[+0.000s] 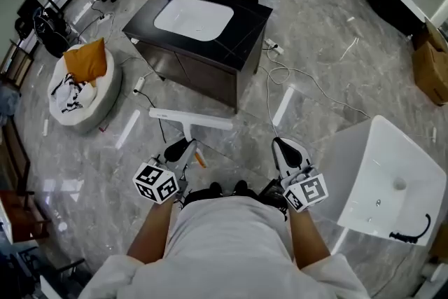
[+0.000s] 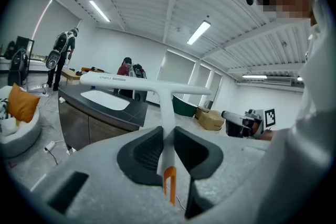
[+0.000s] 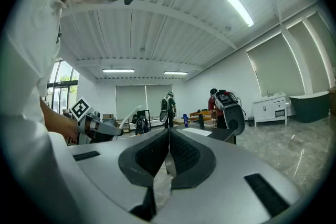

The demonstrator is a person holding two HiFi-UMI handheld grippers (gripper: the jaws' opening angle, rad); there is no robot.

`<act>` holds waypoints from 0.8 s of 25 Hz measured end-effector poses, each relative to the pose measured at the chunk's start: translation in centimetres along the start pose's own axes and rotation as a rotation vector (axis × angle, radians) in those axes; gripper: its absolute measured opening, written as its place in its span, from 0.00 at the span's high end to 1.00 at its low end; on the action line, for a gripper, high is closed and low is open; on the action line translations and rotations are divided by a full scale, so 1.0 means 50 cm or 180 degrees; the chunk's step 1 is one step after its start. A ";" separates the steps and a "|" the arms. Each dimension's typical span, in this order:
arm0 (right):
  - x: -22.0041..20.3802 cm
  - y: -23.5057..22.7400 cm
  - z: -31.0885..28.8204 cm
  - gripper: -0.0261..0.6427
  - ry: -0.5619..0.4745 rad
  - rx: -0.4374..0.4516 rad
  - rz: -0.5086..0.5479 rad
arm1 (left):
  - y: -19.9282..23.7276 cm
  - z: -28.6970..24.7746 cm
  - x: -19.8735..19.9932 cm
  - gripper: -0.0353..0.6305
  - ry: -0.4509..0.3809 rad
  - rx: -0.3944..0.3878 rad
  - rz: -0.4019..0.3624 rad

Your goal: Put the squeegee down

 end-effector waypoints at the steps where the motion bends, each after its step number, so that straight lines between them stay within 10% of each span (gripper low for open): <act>1: -0.003 -0.005 0.003 0.94 -0.0002 0.0006 -0.0018 | -0.002 -0.003 -0.001 0.83 -0.0003 -0.0005 0.0020; 20: -0.061 -0.086 0.020 0.94 0.0128 -0.0047 -0.0252 | -0.022 -0.076 -0.009 0.83 0.0051 -0.0037 0.0161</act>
Point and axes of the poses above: the fingertips, and each gripper's own axes: z backward along the fingers, y to its left, x out of its top, the point moved 9 cm from there along z, backward along the fingers, and after that the axes turned 12 degrees about y, right-handed, at the moved point
